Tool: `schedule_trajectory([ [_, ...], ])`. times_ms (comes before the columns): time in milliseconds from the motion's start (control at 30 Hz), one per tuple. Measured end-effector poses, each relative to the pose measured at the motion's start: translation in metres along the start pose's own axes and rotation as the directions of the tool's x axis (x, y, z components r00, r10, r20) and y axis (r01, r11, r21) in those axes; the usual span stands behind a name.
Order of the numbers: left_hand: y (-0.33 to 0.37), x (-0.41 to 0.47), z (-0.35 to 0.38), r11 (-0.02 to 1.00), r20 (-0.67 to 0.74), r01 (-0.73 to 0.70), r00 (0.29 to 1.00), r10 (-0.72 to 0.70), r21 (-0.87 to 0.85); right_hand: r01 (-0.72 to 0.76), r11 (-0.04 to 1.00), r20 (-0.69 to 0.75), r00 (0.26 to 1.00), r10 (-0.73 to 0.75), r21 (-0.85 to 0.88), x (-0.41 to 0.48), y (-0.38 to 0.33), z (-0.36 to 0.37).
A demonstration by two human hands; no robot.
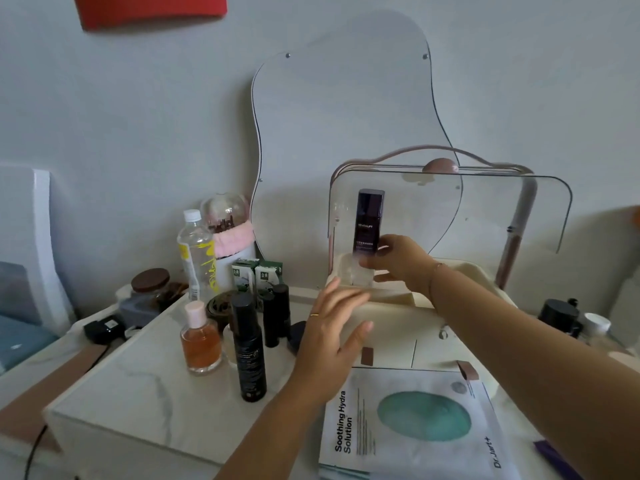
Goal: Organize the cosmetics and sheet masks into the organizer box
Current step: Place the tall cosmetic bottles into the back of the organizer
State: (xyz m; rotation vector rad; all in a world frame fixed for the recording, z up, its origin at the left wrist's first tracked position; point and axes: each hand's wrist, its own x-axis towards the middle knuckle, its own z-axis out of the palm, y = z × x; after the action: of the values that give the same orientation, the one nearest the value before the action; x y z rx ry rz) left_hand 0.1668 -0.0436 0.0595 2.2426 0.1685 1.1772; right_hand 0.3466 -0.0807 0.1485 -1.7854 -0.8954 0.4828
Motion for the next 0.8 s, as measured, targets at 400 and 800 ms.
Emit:
schedule_trajectory([
  [400,0.001,-0.002,0.002,1.000,-0.001,-0.001,1.000,0.001,0.017,0.019,0.996,-0.110,0.994,-0.029,-0.087,0.015,-0.002,0.008],
  [800,0.021,-0.015,-0.014,0.997,-0.046,0.049,0.998,-0.046,0.055,0.043,0.948,-0.252,0.959,-0.127,-0.314,-0.024,-0.012,0.012],
])
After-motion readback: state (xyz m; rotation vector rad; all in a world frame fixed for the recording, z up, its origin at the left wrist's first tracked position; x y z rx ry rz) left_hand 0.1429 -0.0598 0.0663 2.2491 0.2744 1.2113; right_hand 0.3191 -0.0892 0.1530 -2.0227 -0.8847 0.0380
